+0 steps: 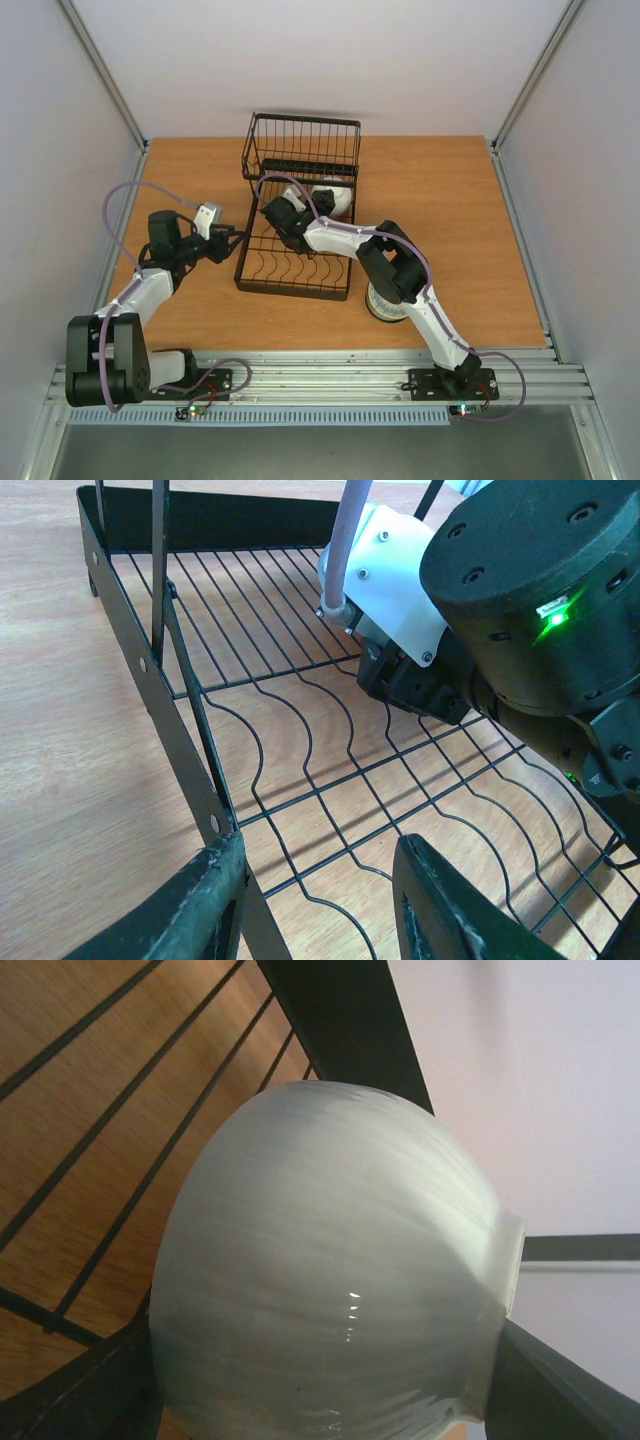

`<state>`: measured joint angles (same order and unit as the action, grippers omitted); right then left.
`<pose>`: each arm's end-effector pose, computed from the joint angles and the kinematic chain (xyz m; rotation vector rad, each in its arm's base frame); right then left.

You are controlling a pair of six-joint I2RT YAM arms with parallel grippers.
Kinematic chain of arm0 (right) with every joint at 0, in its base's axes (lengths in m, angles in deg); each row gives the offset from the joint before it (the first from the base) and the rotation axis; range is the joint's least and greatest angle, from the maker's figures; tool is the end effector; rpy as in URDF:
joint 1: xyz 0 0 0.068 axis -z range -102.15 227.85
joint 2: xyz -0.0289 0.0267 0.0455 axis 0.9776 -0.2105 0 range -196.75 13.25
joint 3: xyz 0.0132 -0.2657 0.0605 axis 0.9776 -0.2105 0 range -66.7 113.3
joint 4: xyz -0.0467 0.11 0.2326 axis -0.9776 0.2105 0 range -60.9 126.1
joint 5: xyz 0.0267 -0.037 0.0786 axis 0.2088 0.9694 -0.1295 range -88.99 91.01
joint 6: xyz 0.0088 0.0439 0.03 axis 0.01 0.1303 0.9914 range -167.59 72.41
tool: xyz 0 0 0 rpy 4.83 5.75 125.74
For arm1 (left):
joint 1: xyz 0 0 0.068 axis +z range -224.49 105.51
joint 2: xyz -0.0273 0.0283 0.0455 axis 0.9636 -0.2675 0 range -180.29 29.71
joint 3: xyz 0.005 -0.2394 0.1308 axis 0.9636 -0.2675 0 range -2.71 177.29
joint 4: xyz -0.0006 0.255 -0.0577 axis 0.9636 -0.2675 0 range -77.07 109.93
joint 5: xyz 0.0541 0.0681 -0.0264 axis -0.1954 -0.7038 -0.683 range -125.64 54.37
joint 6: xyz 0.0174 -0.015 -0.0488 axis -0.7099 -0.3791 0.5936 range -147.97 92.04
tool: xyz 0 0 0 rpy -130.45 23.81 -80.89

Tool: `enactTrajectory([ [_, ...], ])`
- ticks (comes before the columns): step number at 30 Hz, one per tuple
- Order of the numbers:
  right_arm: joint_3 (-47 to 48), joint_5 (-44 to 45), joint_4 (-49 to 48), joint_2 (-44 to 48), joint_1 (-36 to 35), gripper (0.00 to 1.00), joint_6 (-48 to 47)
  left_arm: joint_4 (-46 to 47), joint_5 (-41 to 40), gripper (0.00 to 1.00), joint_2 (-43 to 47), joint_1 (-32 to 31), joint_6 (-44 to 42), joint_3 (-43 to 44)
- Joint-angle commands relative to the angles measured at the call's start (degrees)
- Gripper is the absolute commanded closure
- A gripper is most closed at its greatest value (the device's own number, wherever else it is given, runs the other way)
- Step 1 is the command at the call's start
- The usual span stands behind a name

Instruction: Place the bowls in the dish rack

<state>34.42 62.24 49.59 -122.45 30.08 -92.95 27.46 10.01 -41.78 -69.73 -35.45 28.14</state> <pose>0.3571 0.3470 0.1335 -1.3243 1.8215 -1.2951 0.2452 -0.0053 0.1958 0.4992 1.9719 -0.7154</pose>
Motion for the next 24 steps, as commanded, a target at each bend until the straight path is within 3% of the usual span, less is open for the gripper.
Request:
enactTrajectory([
  [1,0.0,-1.4,4.6,1.3,0.2,0.12,7.3,3.4,0.5,0.58,1.1,0.0,-0.9,-0.9],
  [3,-2.1,-2.9,3.8,2.5,0.2,0.02,7.8,3.5,0.5,0.58,1.0,0.0,-0.9,-0.9],
  [13,-13.5,-14.6,-4.1,15.5,-2.9,0.01,8.4,3.8,-0.1,0.58,0.8,0.0,-0.8,-0.9],
  [21,-22.3,-24.1,-2.2,29.0,-6.4,0.01,17.8,3.7,0.0,0.58,1.1,0.0,-0.8,-1.0],
  [24,-25.0,-23.1,0.5,33.2,-6.5,0.01,21.5,3.6,0.3,0.58,1.1,-0.1,-0.7,-0.9],
])
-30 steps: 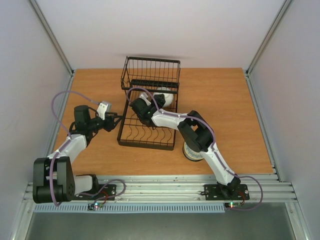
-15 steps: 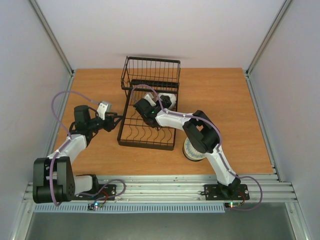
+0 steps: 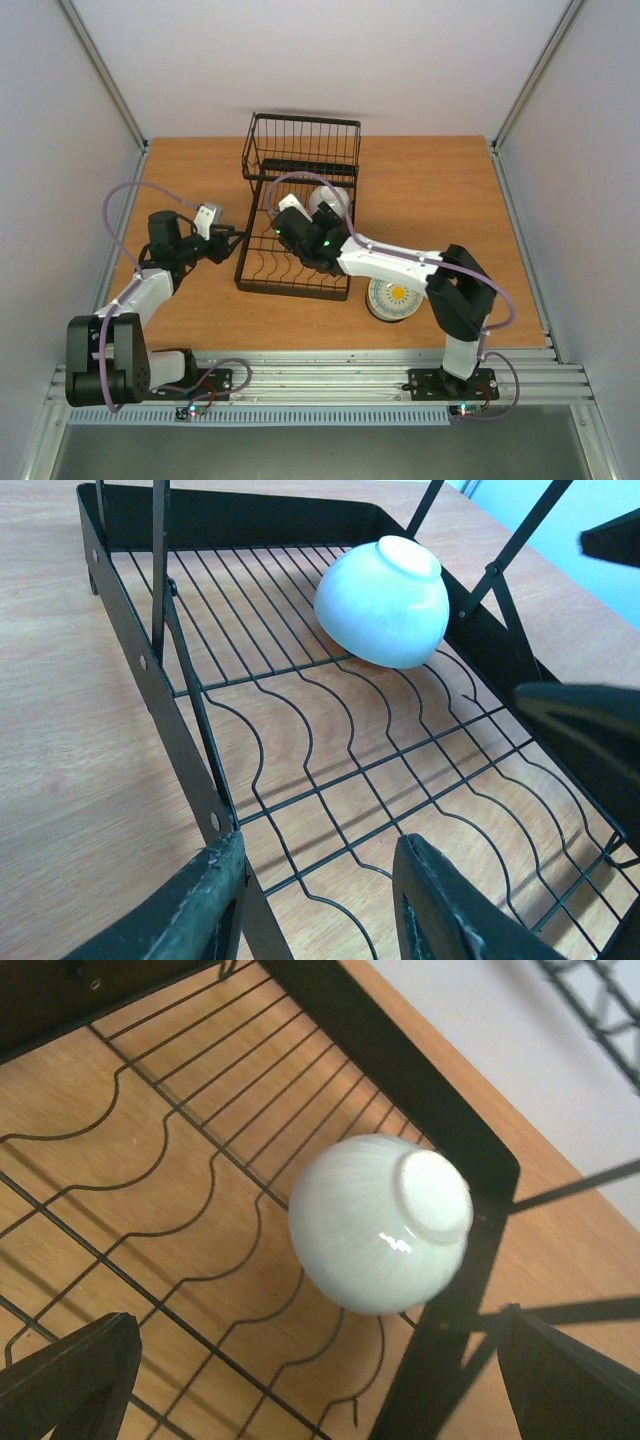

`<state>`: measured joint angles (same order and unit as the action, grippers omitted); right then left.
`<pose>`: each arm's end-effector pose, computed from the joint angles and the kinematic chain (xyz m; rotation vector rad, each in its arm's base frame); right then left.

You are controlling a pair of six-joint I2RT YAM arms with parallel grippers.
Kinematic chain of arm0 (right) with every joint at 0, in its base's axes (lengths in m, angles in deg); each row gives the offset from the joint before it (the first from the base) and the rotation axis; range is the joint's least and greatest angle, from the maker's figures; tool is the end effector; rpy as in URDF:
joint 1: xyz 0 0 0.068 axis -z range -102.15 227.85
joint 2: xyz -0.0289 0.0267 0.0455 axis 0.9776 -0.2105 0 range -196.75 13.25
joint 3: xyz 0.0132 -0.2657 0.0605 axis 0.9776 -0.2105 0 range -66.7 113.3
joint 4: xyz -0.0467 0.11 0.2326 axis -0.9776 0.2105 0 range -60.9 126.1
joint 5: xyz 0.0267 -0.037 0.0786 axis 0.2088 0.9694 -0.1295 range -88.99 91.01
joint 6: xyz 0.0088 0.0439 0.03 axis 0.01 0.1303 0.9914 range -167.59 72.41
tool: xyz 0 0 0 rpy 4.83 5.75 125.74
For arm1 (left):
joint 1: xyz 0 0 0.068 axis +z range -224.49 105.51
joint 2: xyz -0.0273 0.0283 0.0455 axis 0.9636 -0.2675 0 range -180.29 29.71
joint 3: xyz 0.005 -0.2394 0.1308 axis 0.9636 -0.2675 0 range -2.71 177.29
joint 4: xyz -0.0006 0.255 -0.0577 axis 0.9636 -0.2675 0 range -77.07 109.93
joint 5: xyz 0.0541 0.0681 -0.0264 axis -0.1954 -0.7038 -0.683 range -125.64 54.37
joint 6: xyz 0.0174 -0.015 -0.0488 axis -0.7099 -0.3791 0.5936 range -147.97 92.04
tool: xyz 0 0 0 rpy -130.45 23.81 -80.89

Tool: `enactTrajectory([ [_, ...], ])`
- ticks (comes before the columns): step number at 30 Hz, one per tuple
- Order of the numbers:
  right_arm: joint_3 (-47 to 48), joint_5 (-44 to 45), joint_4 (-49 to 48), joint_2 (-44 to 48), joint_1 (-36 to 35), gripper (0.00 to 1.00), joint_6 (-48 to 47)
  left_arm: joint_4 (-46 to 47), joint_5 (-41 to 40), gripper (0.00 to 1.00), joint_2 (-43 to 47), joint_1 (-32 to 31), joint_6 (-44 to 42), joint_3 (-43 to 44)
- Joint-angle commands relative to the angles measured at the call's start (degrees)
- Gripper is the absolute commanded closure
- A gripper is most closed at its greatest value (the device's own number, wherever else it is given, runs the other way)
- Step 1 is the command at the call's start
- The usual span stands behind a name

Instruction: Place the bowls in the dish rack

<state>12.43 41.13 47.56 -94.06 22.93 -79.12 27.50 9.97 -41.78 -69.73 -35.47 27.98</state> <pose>0.2558 0.3243 0.2292 -1.2761 1.8246 -0.6103 0.2448 -0.0053 0.1950 0.4985 1.9739 -0.7154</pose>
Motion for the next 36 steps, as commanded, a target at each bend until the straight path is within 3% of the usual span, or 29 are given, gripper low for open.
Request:
enactTrajectory([
  [1,-3.6,-0.8,4.6,6.9,0.6,0.02,9.4,3.4,0.4,0.58,1.2,0.0,-0.6,-0.7],
  [5,-7.1,6.4,15.0,15.0,0.6,0.09,19.2,3.1,0.7,0.58,1.7,0.0,-0.6,-0.7],
  [12,-13.3,8.0,37.7,28.2,1.6,0.43,41.3,3.6,1.3,0.58,3.0,0.0,-0.1,-1.4],
  [15,-15.2,7.5,44.7,32.6,1.6,0.53,47.1,3.6,1.5,0.58,2.9,0.0,0.0,-1.3],
  [24,-21.3,7.2,54.0,39.9,1.6,0.58,55.0,3.4,2.0,0.58,1.1,-0.1,0.3,-0.8],
  [36,-25.8,5.0,49.3,40.5,2.2,0.60,53.3,3.4,2.6,0.58,0.7,0.0,0.2,-0.8],
])
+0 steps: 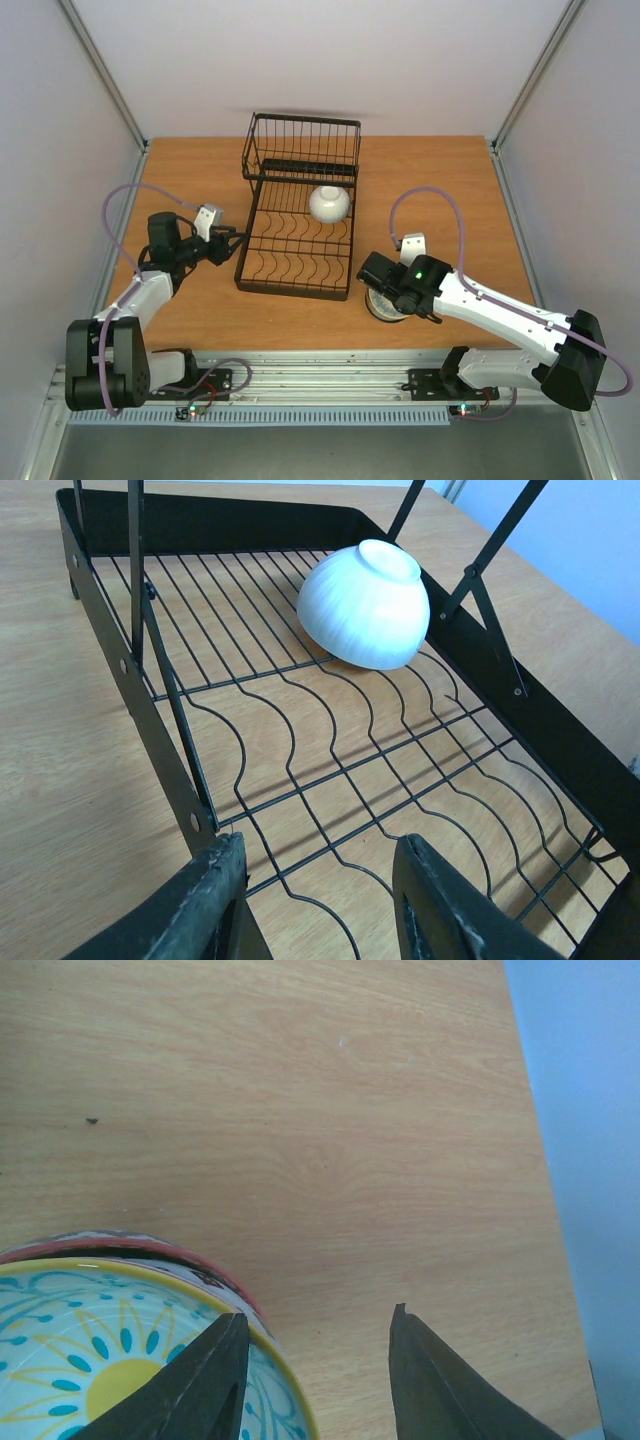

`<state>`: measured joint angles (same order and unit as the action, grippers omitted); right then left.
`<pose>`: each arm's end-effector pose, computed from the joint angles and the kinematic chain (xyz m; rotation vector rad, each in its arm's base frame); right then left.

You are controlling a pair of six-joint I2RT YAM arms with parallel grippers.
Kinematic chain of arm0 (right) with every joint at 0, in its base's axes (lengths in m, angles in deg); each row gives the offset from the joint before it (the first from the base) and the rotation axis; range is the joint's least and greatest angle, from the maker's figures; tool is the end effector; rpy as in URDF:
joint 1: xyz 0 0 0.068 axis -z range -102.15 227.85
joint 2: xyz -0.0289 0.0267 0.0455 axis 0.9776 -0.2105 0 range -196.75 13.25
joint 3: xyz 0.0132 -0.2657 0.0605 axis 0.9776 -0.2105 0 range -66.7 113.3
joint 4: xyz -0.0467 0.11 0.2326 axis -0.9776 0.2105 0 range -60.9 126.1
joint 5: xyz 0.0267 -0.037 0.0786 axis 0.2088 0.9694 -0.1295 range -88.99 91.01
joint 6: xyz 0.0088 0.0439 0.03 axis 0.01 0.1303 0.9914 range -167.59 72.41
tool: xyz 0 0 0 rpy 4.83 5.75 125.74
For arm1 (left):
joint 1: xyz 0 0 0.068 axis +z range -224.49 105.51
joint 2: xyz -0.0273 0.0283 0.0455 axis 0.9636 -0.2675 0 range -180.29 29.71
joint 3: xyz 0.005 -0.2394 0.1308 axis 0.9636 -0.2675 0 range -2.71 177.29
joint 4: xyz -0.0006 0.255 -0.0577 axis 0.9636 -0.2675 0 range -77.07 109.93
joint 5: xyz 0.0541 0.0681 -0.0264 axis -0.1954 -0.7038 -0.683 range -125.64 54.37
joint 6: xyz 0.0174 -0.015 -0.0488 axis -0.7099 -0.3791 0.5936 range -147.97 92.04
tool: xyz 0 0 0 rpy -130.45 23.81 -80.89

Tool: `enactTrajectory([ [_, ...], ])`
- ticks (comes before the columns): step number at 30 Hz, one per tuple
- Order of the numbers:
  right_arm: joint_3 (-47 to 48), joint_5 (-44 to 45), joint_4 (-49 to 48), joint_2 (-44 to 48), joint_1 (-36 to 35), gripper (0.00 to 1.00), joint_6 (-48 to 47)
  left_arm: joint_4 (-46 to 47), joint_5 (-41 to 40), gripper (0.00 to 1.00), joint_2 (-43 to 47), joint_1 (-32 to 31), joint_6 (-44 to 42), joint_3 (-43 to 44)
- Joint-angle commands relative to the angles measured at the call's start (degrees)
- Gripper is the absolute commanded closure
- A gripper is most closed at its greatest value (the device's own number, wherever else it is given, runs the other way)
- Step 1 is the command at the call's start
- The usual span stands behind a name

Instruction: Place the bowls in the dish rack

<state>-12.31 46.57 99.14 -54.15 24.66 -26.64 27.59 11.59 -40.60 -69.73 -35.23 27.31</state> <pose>0.1299 0.1311 0.2624 -0.6255 2.3908 -0.7372 0.2407 -0.0063 0.1965 0.5132 1.9552 -0.7421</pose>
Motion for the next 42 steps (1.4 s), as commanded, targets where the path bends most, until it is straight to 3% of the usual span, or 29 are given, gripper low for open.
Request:
enactTrajectory([
  [1,-1.3,-0.8,-2.7,0.5,0.5,0.61,0.7,3.3,0.9,0.58,-0.5,0.0,-0.1,-0.1],
  [16,-4.0,-5.4,-7.9,2.0,0.5,0.69,-2.2,3.3,0.8,0.58,-1.4,0.0,-0.3,0.1],
  [21,-4.0,-5.3,-6.8,3.4,0.5,0.87,-2.0,3.2,0.7,0.58,-1.6,0.0,-0.4,0.3],
  [23,-3.7,-5.2,-6.0,3.9,0.5,0.98,-1.8,3.2,0.8,0.58,-1.8,0.0,-0.3,0.3],
  [42,-2.5,-4.6,-0.9,10.0,-3.5,0.99,1.5,3.3,0.4,0.57,-2.6,-0.1,-0.4,0.5],
])
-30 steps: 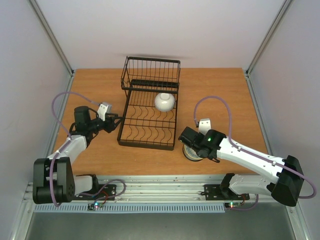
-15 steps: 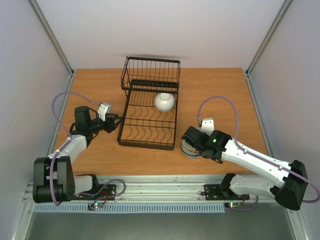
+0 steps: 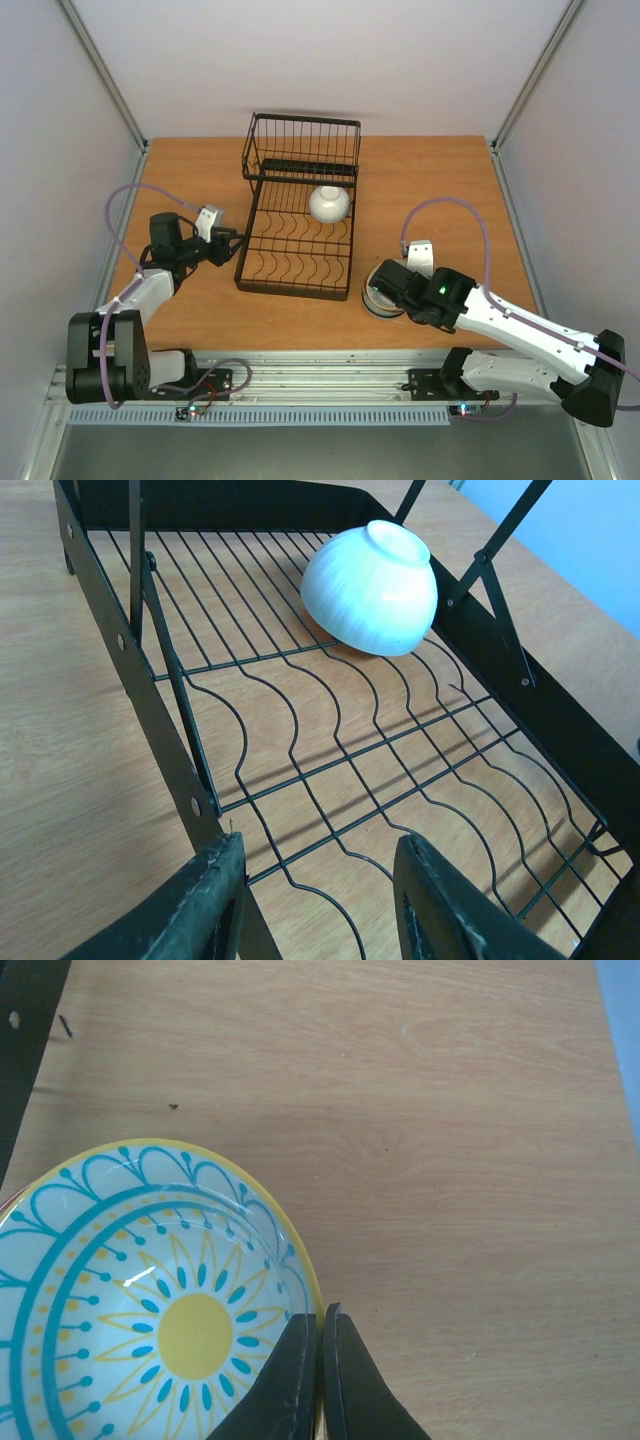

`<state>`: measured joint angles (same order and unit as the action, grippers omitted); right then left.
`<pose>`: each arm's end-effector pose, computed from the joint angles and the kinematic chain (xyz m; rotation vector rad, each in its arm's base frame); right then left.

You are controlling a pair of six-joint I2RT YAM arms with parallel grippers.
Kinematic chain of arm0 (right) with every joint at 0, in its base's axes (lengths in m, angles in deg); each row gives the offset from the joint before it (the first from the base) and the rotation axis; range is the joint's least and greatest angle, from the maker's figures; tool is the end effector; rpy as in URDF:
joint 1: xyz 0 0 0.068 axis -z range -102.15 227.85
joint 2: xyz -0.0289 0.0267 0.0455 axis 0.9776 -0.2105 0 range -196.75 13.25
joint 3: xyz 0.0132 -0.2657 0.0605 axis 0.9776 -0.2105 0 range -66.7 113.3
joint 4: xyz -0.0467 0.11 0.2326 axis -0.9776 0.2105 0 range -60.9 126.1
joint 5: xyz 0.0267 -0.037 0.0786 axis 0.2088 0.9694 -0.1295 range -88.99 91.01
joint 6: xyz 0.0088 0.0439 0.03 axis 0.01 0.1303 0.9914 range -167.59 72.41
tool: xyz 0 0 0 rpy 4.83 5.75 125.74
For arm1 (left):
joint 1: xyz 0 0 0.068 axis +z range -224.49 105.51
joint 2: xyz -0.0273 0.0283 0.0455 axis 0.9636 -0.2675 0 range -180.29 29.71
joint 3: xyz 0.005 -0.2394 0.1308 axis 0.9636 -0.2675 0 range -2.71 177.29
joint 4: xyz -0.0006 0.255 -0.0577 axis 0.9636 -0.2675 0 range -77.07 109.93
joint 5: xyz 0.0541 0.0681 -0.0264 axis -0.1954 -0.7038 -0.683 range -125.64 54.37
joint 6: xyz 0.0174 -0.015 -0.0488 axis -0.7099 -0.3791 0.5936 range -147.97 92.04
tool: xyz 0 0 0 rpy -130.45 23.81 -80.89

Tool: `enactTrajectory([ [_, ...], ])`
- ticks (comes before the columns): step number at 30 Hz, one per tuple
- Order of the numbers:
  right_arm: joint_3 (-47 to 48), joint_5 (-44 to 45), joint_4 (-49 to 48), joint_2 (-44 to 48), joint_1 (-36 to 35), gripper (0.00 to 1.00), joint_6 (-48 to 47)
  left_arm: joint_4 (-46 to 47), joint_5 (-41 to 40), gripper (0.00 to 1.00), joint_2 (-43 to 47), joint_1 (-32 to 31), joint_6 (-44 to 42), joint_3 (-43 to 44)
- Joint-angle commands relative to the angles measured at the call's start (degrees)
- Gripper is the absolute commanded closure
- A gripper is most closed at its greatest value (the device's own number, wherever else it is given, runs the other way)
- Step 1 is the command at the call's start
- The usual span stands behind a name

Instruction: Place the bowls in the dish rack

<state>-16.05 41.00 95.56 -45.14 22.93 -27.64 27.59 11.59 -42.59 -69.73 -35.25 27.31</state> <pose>0.1107 0.1179 0.2674 -0.6208 2.3839 -0.5032 0.2434 -0.0061 0.1889 0.5020 1.9857 -0.7581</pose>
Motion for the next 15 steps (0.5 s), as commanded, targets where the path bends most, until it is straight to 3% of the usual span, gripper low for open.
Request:
enactTrajectory([
  [1,1.4,1.3,3.0,1.1,-2.4,0.99,3.0,3.4,0.4,0.57,-0.6,0.0,-0.4,0.5],
  [15,3.2,5.0,5.3,0.0,-7.5,0.99,6.7,3.3,0.7,0.57,0.2,0.0,-0.4,0.3],
])
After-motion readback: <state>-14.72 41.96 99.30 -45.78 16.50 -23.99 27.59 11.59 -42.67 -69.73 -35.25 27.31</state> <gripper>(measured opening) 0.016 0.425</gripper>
